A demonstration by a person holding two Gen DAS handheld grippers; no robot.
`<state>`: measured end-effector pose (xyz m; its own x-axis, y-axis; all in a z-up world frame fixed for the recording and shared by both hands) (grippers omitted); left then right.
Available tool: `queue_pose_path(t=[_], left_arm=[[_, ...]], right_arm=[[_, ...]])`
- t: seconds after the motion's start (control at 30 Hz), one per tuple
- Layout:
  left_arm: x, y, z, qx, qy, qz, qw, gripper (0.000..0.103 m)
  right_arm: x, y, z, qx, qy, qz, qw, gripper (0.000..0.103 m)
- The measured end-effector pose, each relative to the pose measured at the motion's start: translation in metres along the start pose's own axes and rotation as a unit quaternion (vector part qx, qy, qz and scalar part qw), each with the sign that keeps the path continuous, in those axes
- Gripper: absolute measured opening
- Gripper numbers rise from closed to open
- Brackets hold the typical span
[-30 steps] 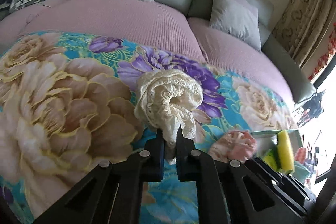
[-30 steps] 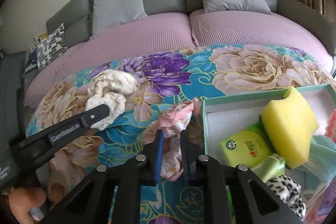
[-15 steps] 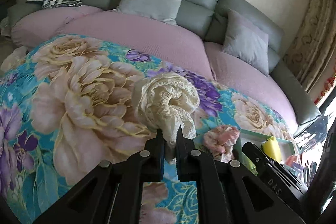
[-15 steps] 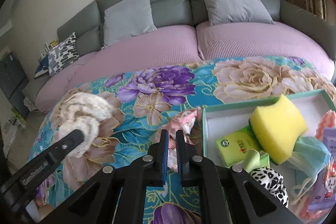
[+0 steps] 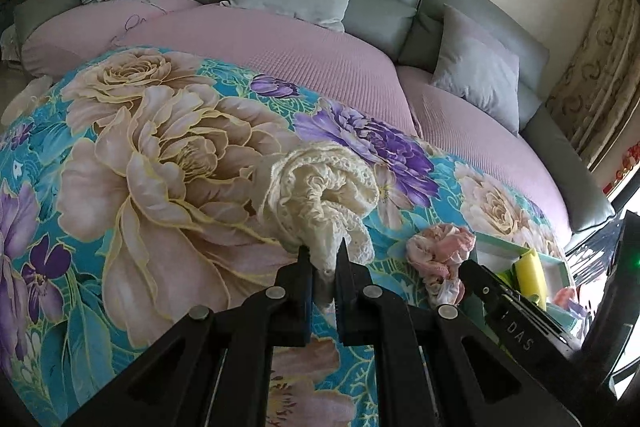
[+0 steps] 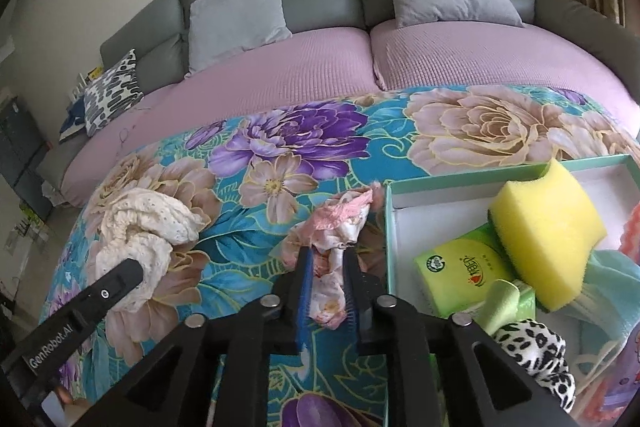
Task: Organize soft objects
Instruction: 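Lift and carry the pink cloth and cream lace cloth over the tray with both tools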
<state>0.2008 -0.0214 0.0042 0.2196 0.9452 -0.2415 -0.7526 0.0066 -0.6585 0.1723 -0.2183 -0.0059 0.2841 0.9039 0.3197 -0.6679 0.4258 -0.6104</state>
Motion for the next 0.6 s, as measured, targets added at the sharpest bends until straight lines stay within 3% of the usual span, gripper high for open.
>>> queue_pose_path(t=[0.13,0.17,0.43,0.6], left_arm=[[0.008,-0.001,-0.003,0.008,0.003,0.016,0.9998,0.009],[0.010,-0.001,-0.004,0.010,0.004,0.019,0.9998,0.009],[0.016,-0.002,-0.005,0.013,0.013,0.031,0.9993,0.009],[0.019,-0.002,-0.009,0.021,0.016,0.035,0.9990,0.009]], right_arm=[[0.004,0.001,-0.002,-0.001,0.003,0.006,1.000,0.050],[0.005,0.001,-0.003,-0.001,0.006,0.008,1.000,0.051],[0.016,0.005,-0.020,0.012,0.020,0.026,0.999,0.051],[0.022,0.010,-0.035,0.016,0.049,0.040,0.998,0.051]])
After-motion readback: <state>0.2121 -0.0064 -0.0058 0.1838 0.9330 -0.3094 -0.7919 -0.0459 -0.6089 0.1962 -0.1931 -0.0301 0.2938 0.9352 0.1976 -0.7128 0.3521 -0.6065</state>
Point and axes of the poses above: each gripper's, at about its wrist camera, not at the fingertips, and z roughly against the way its jaws point, x to its left, y to its underside, the point moved 2 cm from there along -z, roughly the way its jaws point, and after that the axes turned 8 degrees about -z, right-handed, at the moved point
